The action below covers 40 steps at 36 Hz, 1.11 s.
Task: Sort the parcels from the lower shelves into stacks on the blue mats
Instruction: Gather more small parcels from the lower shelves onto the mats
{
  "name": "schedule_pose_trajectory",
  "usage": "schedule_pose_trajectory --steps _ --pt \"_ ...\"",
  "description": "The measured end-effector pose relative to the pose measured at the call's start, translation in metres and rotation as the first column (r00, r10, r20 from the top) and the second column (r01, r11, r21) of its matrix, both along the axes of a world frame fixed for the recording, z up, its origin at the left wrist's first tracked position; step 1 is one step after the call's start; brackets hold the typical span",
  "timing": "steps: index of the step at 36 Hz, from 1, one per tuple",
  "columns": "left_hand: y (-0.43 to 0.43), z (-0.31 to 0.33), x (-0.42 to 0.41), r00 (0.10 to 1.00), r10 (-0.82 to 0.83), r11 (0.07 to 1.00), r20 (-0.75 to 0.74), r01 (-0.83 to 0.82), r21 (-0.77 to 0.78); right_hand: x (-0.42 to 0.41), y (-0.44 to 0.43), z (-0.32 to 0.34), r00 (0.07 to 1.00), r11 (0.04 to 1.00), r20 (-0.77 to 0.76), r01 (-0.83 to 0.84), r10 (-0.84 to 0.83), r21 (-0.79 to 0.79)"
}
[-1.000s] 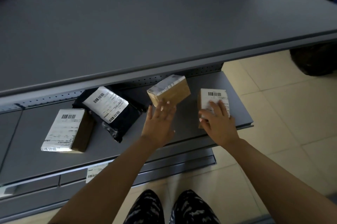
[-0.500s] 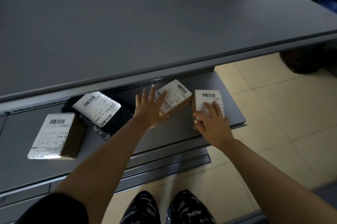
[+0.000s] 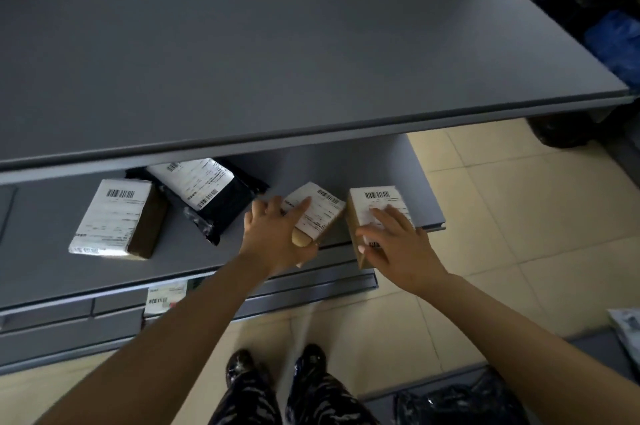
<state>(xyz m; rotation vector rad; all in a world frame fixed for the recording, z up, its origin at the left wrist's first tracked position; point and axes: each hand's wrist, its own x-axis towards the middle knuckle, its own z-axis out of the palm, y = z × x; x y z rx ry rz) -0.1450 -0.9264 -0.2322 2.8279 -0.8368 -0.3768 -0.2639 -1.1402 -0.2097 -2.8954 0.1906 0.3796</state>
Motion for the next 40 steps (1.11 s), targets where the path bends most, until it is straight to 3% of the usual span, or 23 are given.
schedule_pose_trajectory --steps 6,19,25,29,33,40 --pt "0.062 0.007 -0.035 0.998 0.045 0.972 0.036 -0.035 -0.232 -0.017 0.038 0.007 0.995 0.995 0.052 -0.085 0.083 0.043" --pt "0.263 0.044 -0.102 0.957 0.287 0.905 0.04 -0.258 -0.339 -0.007 0.217 0.038 0.927 0.925 0.099 -0.37 0.362 0.088" --pt "0.381 0.06 -0.146 0.902 0.427 0.855 0.069 -0.377 -0.357 -0.005 0.329 0.045 0.798 0.818 0.272 -0.572 0.538 0.062" --pt "0.451 0.076 -0.173 0.833 0.537 0.799 0.134 -0.451 -0.398 0.0 0.402 0.055 0.679 0.726 0.35 -0.688 0.645 -0.002" --pt "0.51 0.1 -0.198 0.727 0.664 0.721 0.173 -0.561 -0.408 0.003 0.469 0.079 0.633 0.664 0.333 -0.747 0.699 0.027" --pt "0.596 0.151 -0.22 0.533 0.789 0.606 0.307 -0.588 -0.536 0.017 0.57 0.129 0.442 0.508 0.487 -0.861 0.753 -0.004"
